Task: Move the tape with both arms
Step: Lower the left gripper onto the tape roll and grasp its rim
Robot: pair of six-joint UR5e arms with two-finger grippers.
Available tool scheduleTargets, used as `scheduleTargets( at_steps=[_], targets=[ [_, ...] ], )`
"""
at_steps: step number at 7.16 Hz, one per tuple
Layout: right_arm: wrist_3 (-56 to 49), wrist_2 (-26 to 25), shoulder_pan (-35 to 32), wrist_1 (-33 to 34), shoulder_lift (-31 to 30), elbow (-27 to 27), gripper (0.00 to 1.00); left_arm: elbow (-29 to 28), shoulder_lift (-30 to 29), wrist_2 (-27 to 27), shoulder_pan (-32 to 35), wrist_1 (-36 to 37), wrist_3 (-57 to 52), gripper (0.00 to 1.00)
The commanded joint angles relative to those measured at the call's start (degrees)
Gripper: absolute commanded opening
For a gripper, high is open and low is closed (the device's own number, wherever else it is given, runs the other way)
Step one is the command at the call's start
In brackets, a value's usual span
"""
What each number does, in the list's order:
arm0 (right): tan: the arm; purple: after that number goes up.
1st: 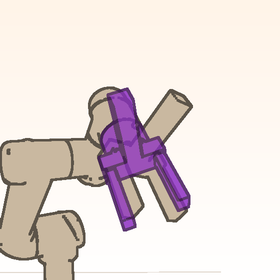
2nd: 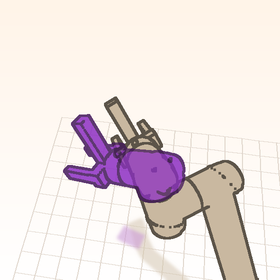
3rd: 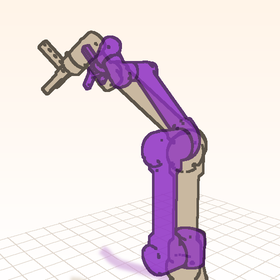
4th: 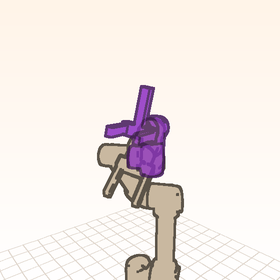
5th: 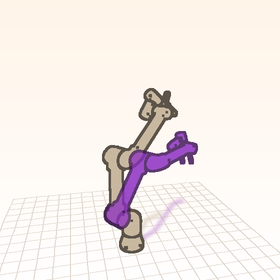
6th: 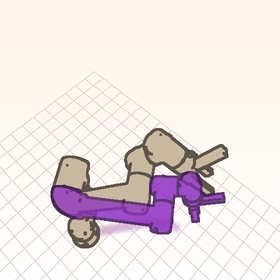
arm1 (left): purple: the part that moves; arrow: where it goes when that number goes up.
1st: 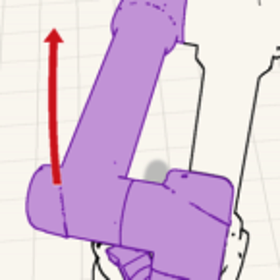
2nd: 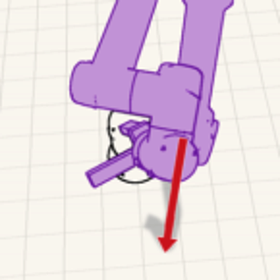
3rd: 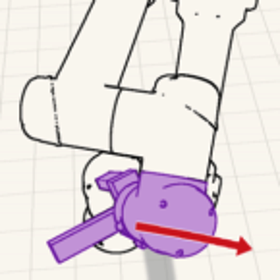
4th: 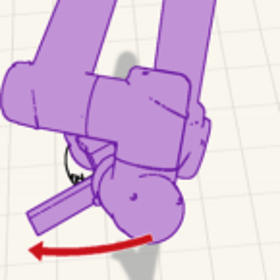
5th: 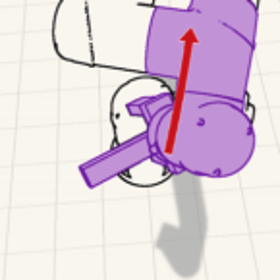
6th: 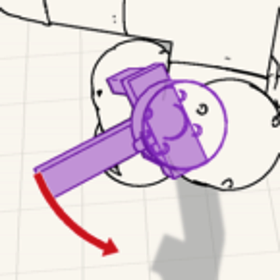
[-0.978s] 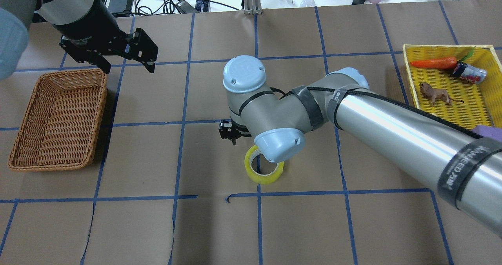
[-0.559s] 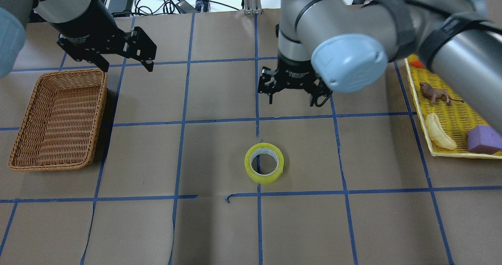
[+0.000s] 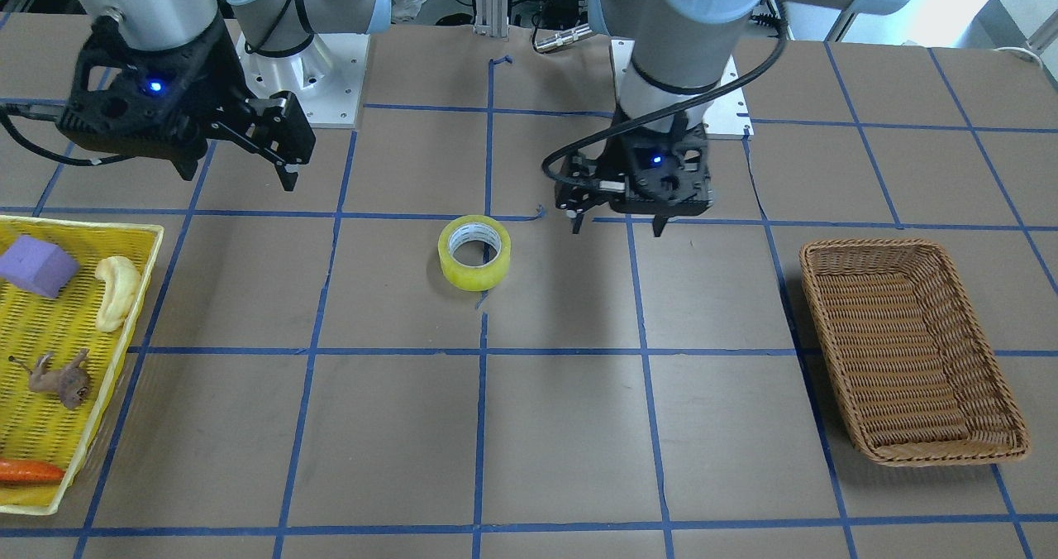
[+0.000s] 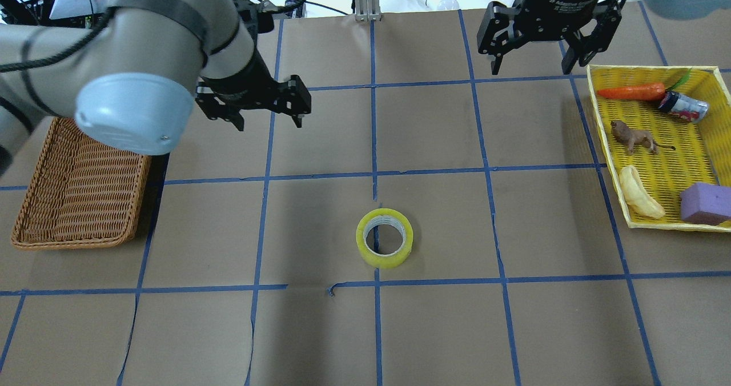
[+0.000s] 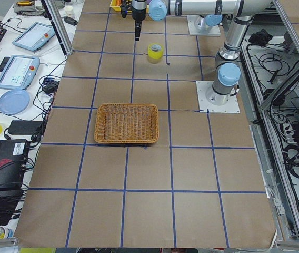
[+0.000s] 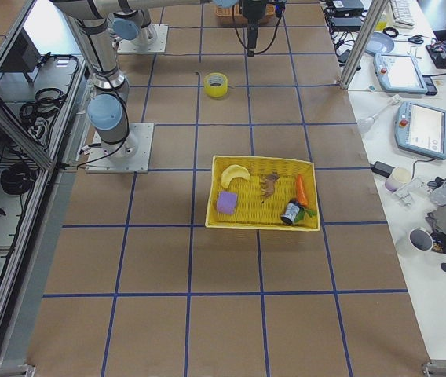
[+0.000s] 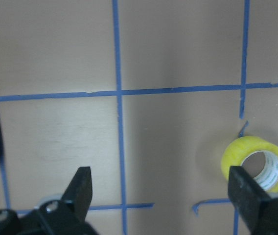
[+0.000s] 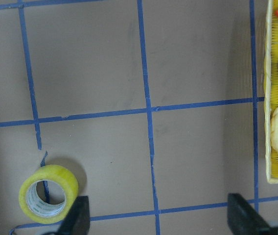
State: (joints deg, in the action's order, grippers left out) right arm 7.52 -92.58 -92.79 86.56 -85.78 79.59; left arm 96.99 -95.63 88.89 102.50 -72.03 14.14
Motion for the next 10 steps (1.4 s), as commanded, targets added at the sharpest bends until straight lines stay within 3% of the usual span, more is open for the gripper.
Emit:
scheduleTargets(
  at_steps=[1, 2, 4, 6, 10],
  targets=[
    [-0.23, -0.32, 0.16, 2.03, -0.88, 0.91, 1.0, 4.95, -3.24, 0.14, 9.69, 5.58, 10.45, 1.0],
    [-0.32, 0.29, 0.33, 1.69, -0.88, 0.92, 1.0, 7.75, -3.86, 0.05, 12.69, 6.45, 11.43, 1.0],
    [-0.4, 0.56, 0.15, 1.86, -1.05, 0.92, 1.0, 17.57, -4.48, 0.14, 13.34, 18.72, 8.57, 1.0],
    [-0.32, 0.56, 0.07, 1.86, -1.67, 1.01, 1.0, 18.59, -5.78, 0.32, 10.97, 19.99, 3.35, 0.98],
    [-0.4, 0.65, 0.07, 1.86, -1.76, 0.92, 1.0, 18.32, -10.19, 0.58, 11.14, 20.35, 10.2, 0.94]
  ],
)
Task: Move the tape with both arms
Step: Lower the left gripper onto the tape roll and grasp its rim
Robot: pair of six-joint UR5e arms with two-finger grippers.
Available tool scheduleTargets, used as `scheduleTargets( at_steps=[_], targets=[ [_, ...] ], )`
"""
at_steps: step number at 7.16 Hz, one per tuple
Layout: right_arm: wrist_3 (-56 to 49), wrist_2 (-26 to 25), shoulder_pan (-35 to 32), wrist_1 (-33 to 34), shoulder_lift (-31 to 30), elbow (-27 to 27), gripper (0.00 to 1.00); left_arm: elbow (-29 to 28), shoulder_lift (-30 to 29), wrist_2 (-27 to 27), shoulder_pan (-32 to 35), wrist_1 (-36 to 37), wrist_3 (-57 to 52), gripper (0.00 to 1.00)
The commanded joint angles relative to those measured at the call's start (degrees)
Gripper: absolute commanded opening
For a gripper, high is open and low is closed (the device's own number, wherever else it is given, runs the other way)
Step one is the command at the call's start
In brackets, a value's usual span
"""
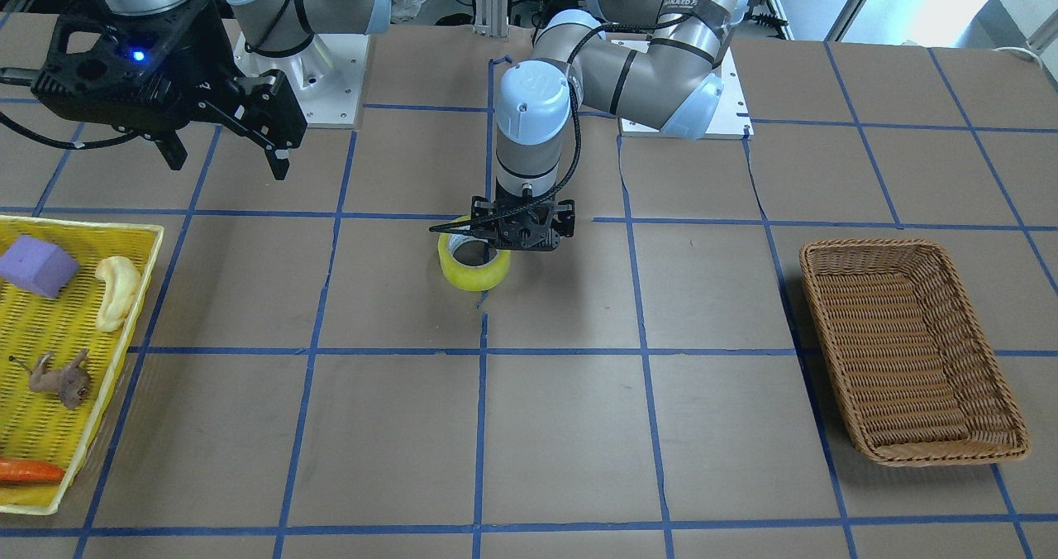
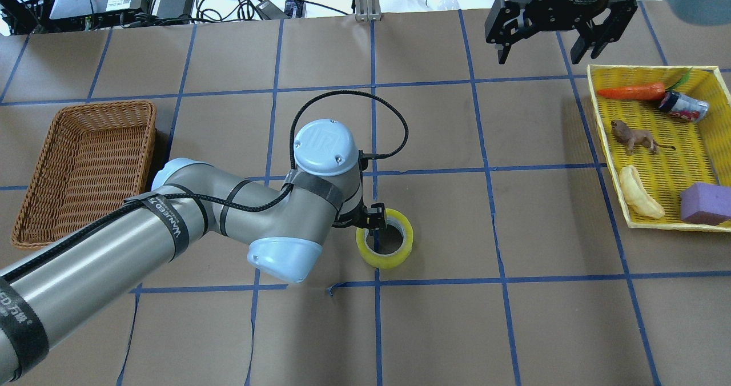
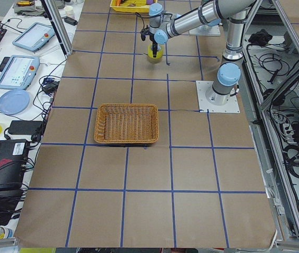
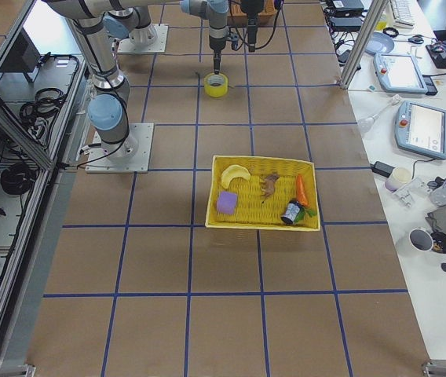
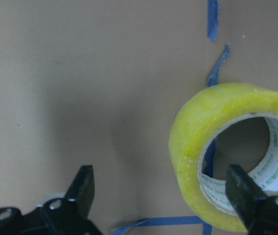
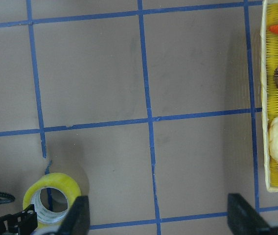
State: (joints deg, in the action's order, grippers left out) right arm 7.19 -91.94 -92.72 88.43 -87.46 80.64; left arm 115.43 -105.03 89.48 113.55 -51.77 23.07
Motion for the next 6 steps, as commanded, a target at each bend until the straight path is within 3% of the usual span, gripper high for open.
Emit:
scheduleTargets(
  at_steps=[1, 2, 3, 5, 6],
  targets=[
    [-0.16, 0.09, -0.18, 0.08, -0.08, -0.13, 1.0, -0.29, -1.57, 0.0, 0.09, 1.57, 1.28, 0.94],
    [-0.16, 0.44, -0.18, 0.17, -0.08, -0.22, 1.0, -0.29, -2.8, -0.18, 0.09, 2.63, 1.63, 0.94],
    [-0.07, 0.44, -0.44, 0.26, 0.01, -0.22, 1.0, -0.29, -3.77, -0.01, 0.18, 2.81, 1.72, 0.86],
    [-0.07, 0.44, -0.53, 0.17, -0.07, -0.22, 1.0, -0.29, -4.13, -0.71, 0.79, 2.99, 1.72, 0.32],
    [-0.07, 0.44, -0.44, 0.17, -0.08, -0.31, 1.0, -0.29, -4.04, -0.71, 0.88, 4.47, 1.54, 0.17]
  ],
)
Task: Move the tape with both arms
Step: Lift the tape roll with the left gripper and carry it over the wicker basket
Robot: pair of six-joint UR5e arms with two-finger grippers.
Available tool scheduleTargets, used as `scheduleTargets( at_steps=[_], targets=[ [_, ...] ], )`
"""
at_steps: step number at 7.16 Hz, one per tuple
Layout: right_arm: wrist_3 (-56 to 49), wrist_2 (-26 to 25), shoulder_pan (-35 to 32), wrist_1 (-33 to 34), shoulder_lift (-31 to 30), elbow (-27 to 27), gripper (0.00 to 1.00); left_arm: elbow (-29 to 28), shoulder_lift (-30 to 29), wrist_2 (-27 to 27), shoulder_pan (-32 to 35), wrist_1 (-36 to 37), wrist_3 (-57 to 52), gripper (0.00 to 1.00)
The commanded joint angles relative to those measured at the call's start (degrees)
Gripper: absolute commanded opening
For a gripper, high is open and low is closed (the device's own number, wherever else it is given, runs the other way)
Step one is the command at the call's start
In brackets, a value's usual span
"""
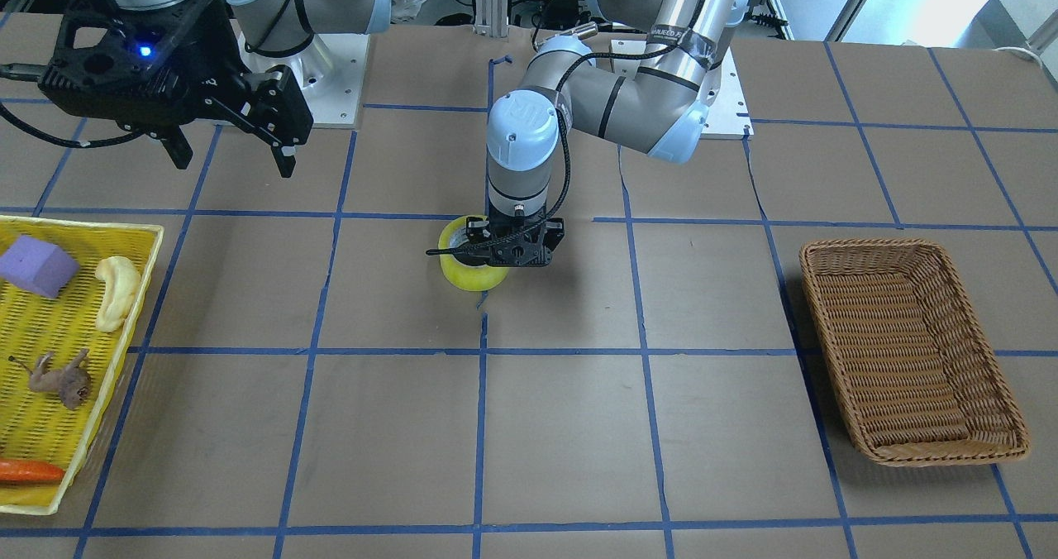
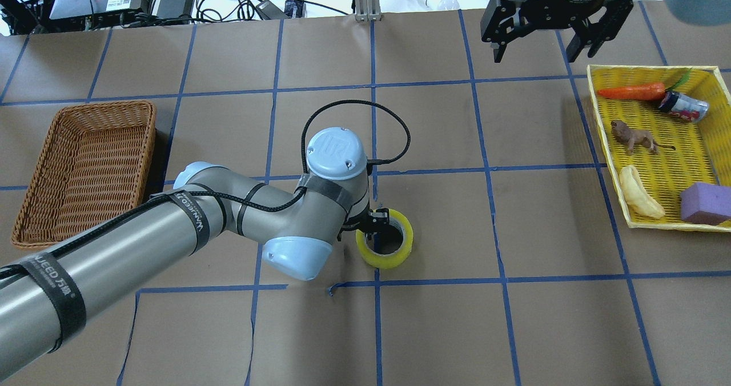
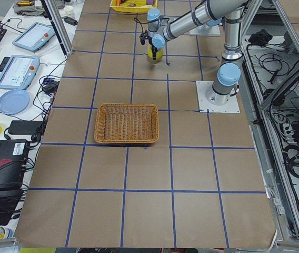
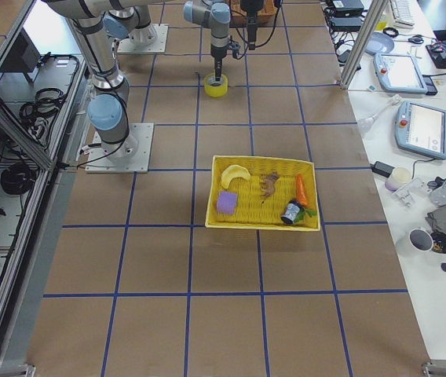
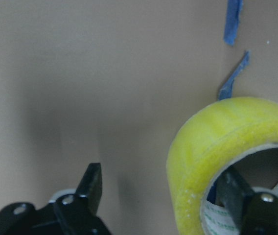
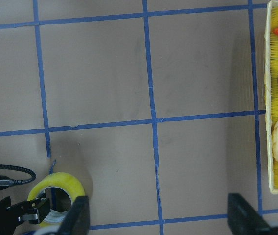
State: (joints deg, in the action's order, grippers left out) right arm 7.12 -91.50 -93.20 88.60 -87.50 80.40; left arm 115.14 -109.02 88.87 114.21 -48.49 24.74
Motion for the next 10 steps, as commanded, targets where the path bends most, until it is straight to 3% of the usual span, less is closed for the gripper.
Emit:
scheduleTargets(
  at_steps=[1, 3, 4, 6, 9, 10],
  targets=[
    [0.0, 0.0, 0.03, -0.01, -0.04, -0.06, 1.0, -0.09, 0.21, -0.02, 0.23, 2.6, -0.65, 0.03],
    [0.0, 0.0, 0.03, -0.09, -0.04, -0.06, 1.0, -0.18, 3.45, 2.51, -0.47, 2.53, -1.87, 0.0],
    [0.0, 0.0, 0.03, -0.1, -0.04, 0.02, 1.0, -0.18, 5.9, 4.45, -4.31, 0.35, -6.5, 0.0],
    [0.0, 0.0, 0.03, -0.1, -0.04, 0.02, 1.0, -1.05, 9.68, 4.2, -19.38, -4.56, -20.43, 0.0],
    [0.0, 0.0, -0.05, -0.01, -0.04, 0.02, 1.0, -13.85, 7.96, 4.21, -42.75, -20.72, -43.46, 0.0],
    [-0.08, 0.0, -0.05, -0.01, -0.04, 0.02, 1.0, -17.2, 6.46, 4.12, -49.63, -21.81, -51.81, 0.0]
  ],
)
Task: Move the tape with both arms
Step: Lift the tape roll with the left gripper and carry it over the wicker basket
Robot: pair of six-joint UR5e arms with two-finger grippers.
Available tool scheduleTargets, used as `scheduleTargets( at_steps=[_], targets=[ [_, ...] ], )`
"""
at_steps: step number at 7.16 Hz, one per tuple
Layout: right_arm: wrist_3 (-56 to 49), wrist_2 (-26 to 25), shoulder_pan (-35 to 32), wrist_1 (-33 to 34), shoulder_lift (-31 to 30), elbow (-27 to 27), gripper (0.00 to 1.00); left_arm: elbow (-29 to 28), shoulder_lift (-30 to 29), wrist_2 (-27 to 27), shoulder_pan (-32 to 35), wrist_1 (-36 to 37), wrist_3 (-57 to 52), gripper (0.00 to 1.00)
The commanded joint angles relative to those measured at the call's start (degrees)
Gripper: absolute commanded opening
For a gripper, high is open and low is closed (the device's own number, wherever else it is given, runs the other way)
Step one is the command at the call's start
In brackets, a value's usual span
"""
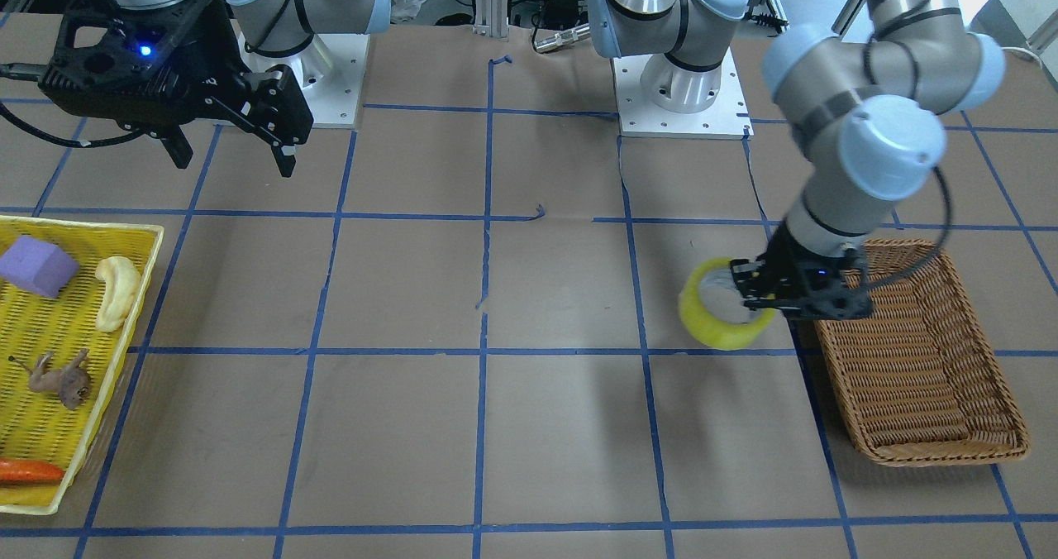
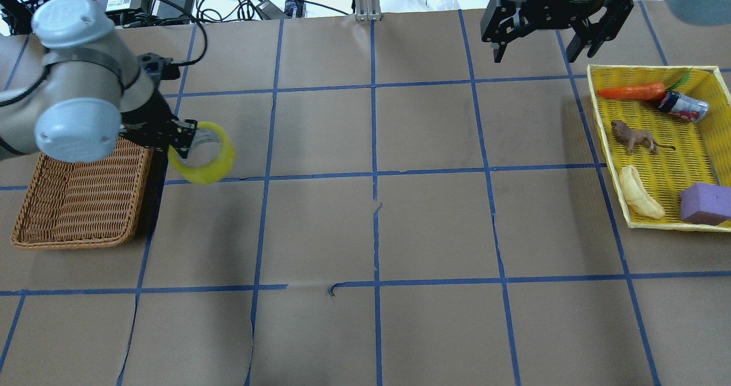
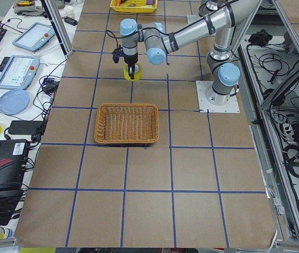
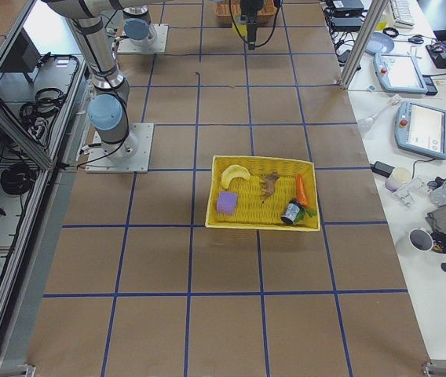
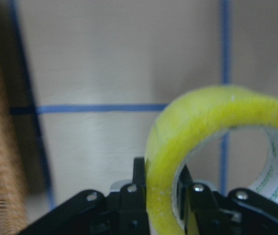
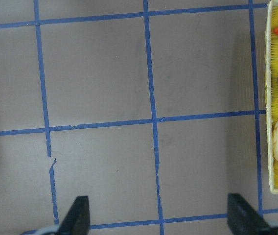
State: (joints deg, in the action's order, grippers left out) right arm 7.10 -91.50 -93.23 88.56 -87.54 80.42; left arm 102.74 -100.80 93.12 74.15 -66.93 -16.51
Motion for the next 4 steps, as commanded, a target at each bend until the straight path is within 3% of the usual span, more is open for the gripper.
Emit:
scheduleTargets(
  at_steps=[1, 2, 4],
  targets=[
    [0.02, 0.35, -0.11, -0.05, 0.0, 0.0, 1.0, -6.92, -4.81, -0.3, -14.34, -2.51, -24.14, 0.0],
    [-0.07, 0.44, -0.11, 0.03, 0.0, 0.0, 1.0, -9.29, -8.76, -0.91, -18.22, 0.46, -26.71, 0.0],
    [0.02, 0.44, -0.11, 0.03, 0.0, 0.09, 1.0, -13.94, -16.76, -2.41, -19.31, 5.92, -31.39, 0.0]
  ],
)
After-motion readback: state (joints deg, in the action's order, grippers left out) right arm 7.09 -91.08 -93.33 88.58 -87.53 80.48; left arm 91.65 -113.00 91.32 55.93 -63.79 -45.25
